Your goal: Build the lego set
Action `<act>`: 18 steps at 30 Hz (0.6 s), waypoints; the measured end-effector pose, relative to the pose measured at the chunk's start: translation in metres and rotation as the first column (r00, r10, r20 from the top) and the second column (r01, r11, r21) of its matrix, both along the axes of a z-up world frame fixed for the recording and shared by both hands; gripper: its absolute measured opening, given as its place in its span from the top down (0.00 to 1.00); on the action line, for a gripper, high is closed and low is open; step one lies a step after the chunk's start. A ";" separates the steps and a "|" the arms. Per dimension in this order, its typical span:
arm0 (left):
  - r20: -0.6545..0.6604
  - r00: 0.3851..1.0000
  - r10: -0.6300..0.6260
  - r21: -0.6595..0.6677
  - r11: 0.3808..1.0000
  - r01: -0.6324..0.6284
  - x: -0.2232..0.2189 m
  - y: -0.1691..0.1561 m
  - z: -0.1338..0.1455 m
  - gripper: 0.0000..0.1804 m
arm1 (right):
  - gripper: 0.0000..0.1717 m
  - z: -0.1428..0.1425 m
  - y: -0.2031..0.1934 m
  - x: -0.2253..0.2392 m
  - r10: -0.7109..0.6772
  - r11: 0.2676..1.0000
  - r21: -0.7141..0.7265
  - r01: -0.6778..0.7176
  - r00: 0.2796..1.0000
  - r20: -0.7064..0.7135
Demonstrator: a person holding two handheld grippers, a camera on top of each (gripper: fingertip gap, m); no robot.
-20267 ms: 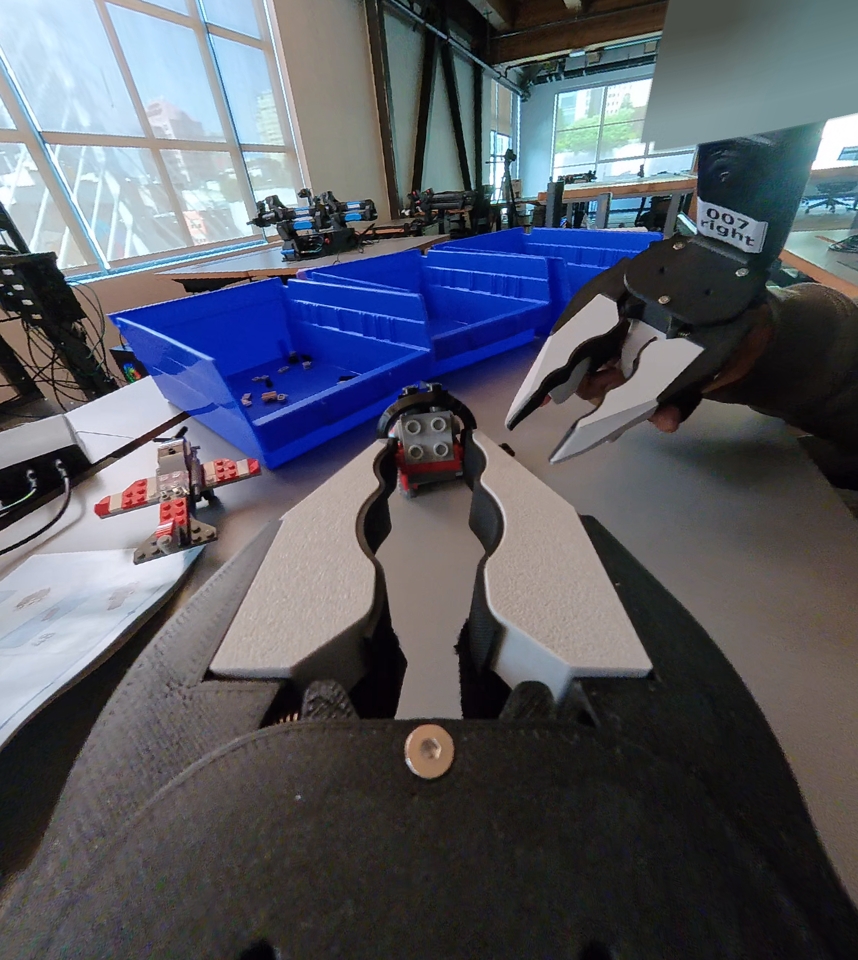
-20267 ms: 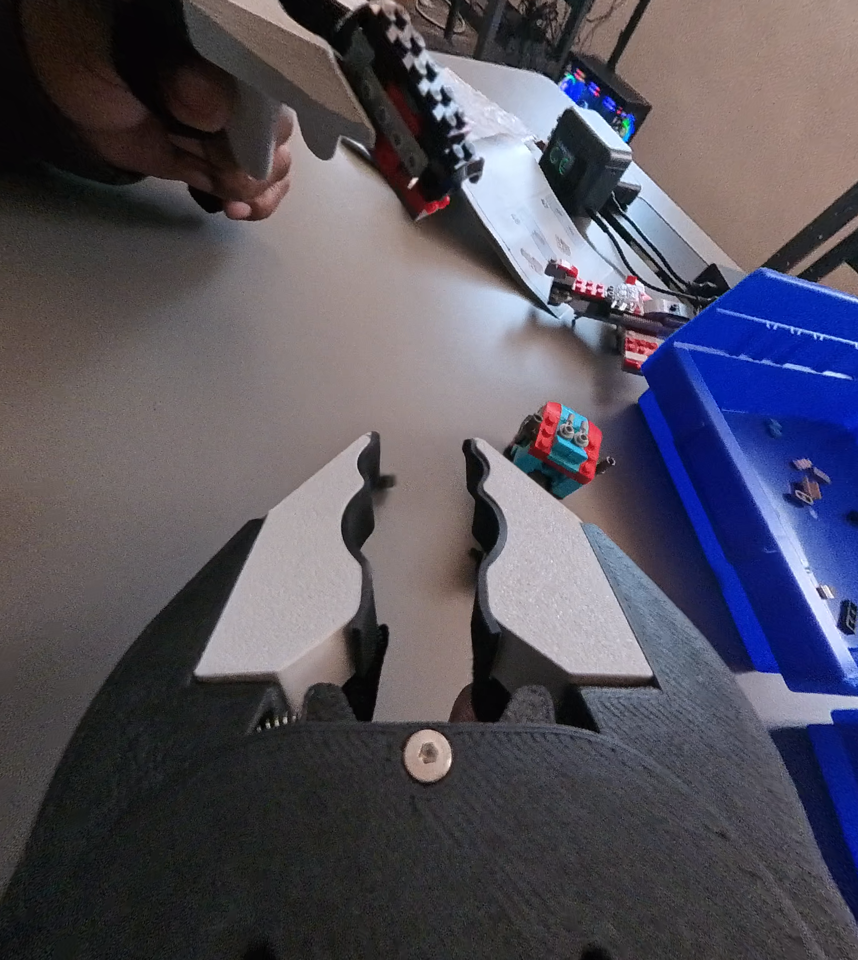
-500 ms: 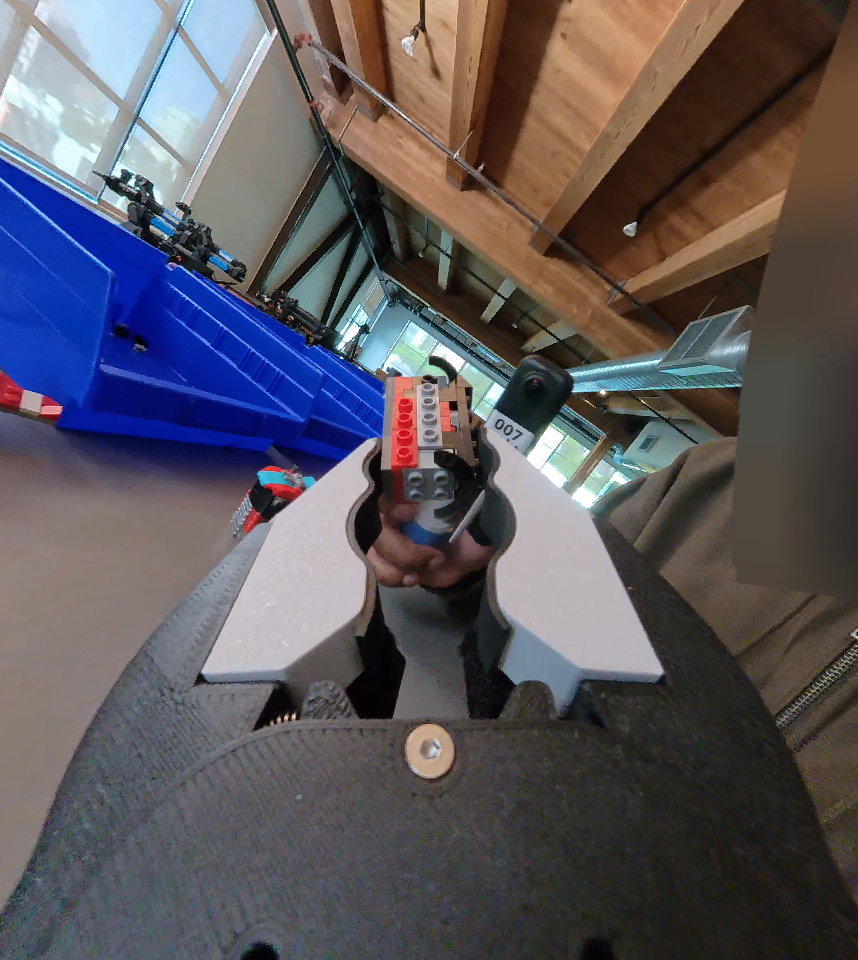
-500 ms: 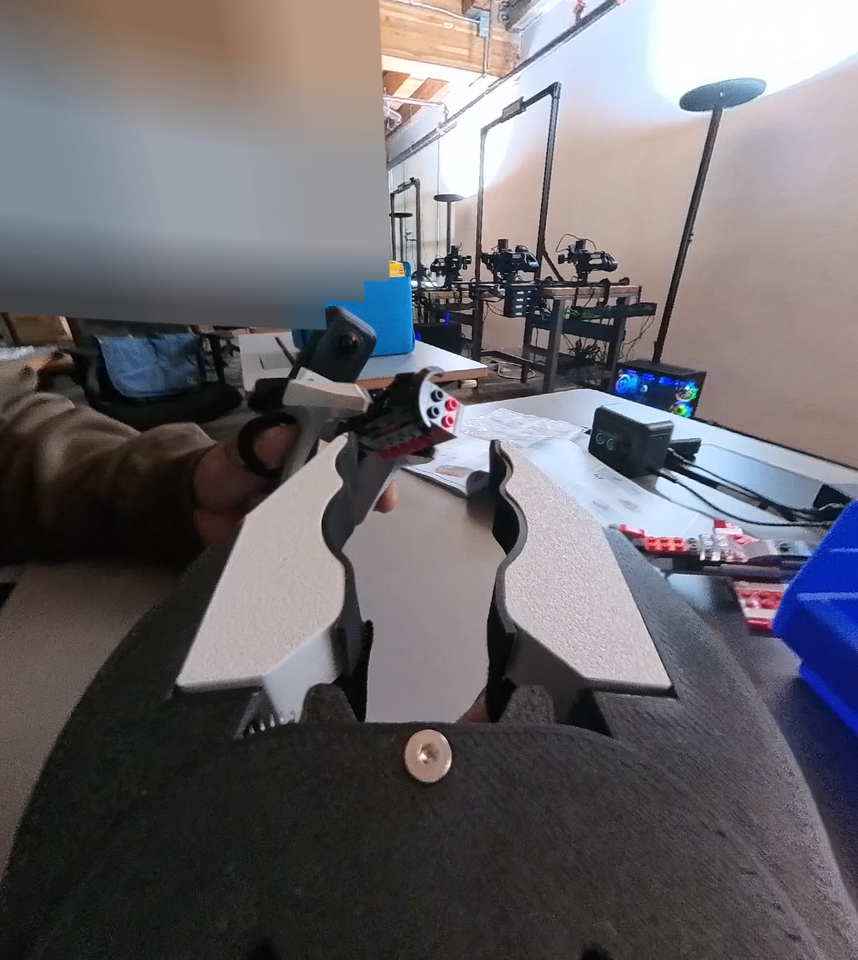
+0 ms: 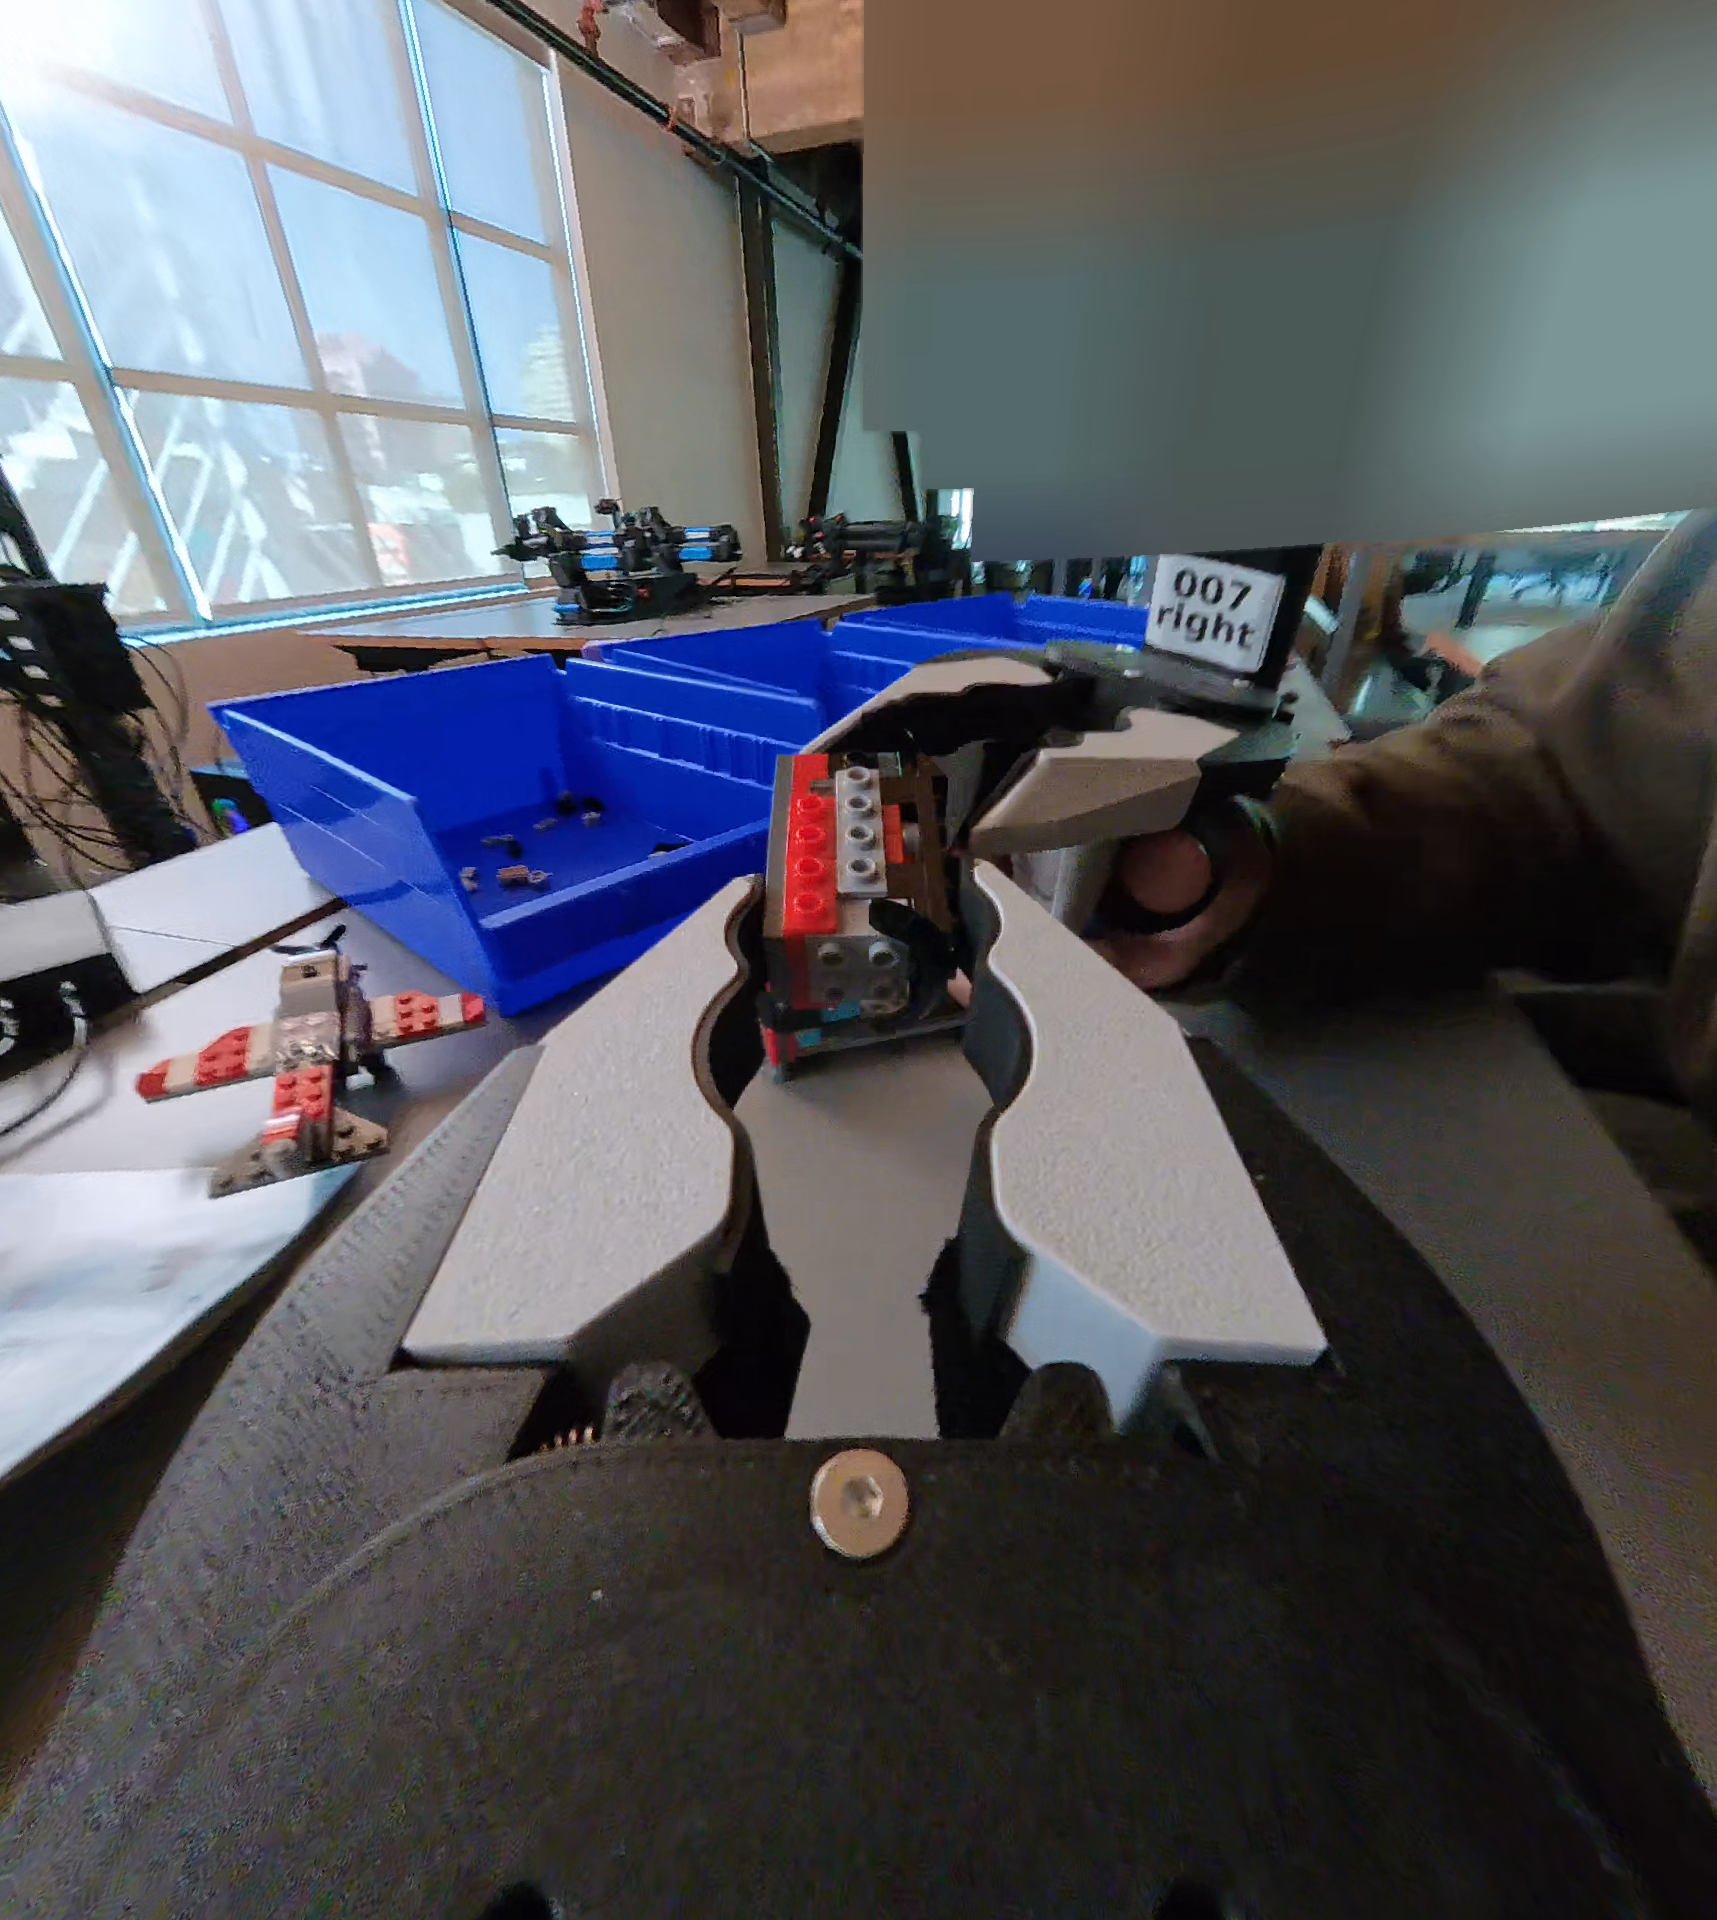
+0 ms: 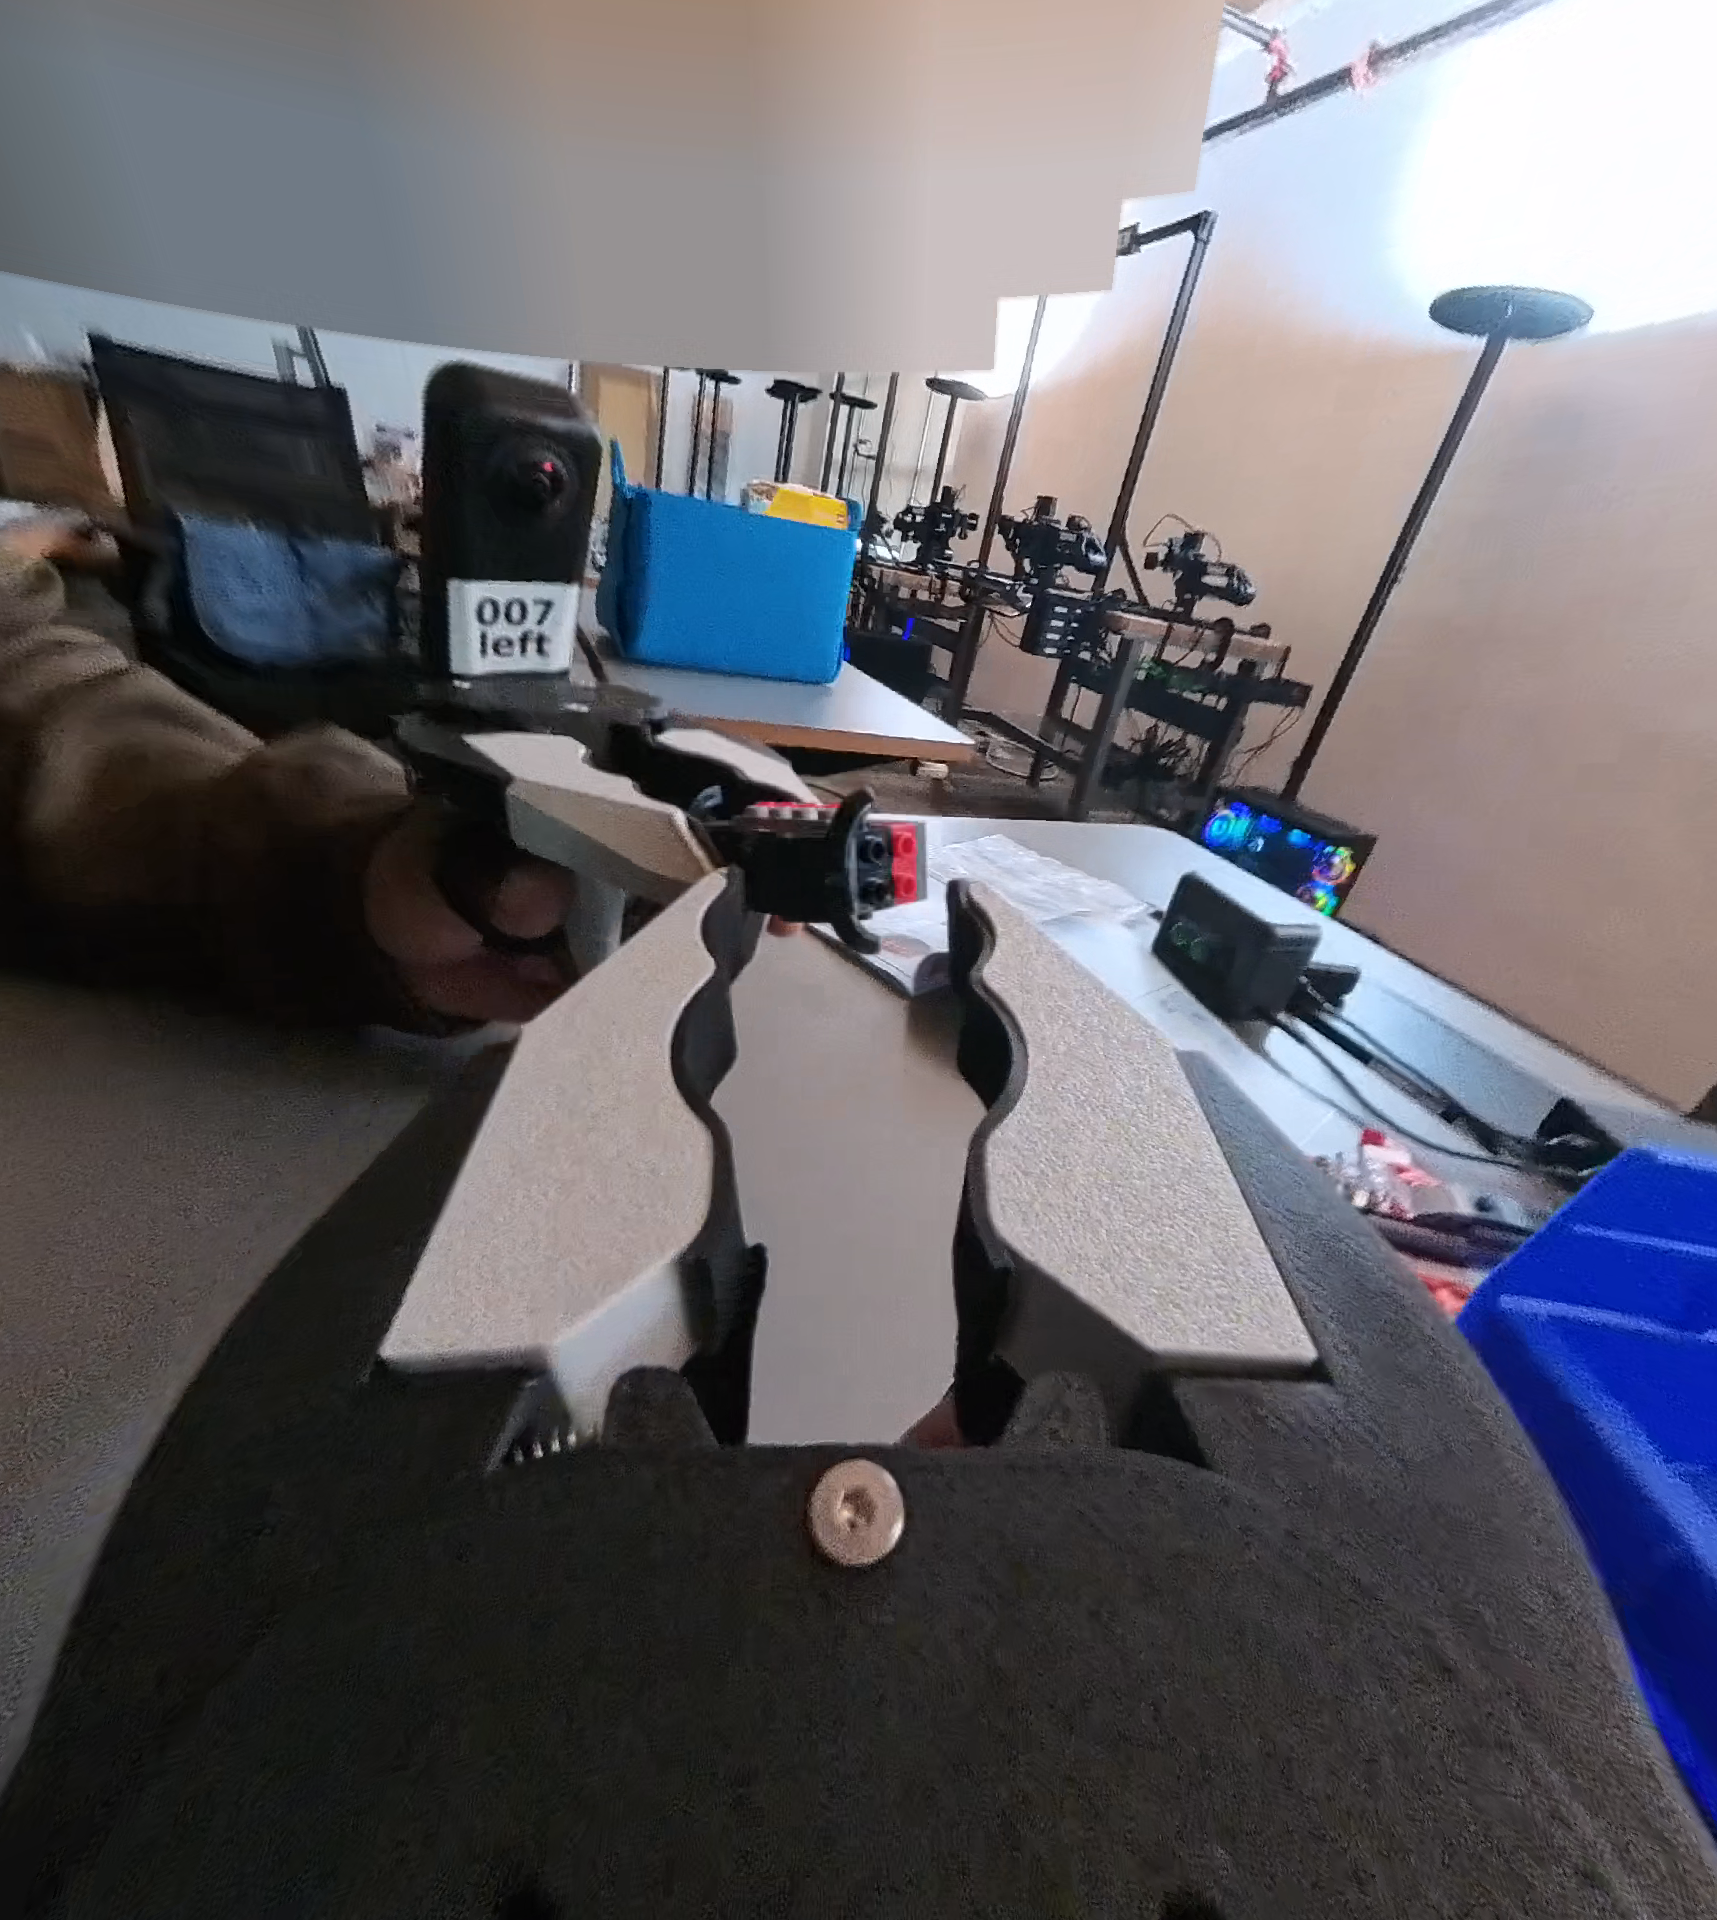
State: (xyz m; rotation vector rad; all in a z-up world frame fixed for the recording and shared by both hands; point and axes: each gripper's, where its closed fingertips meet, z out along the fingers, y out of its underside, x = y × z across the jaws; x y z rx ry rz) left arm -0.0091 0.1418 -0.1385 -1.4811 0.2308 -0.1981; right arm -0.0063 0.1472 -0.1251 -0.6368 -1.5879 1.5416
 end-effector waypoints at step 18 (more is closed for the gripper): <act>-0.301 0.953 0.018 0.003 1.000 -0.018 0.010 -0.006 -0.005 0.80 | 0.92 -0.006 -0.011 0.018 0.125 0.973 0.203 -0.107 0.989 -0.080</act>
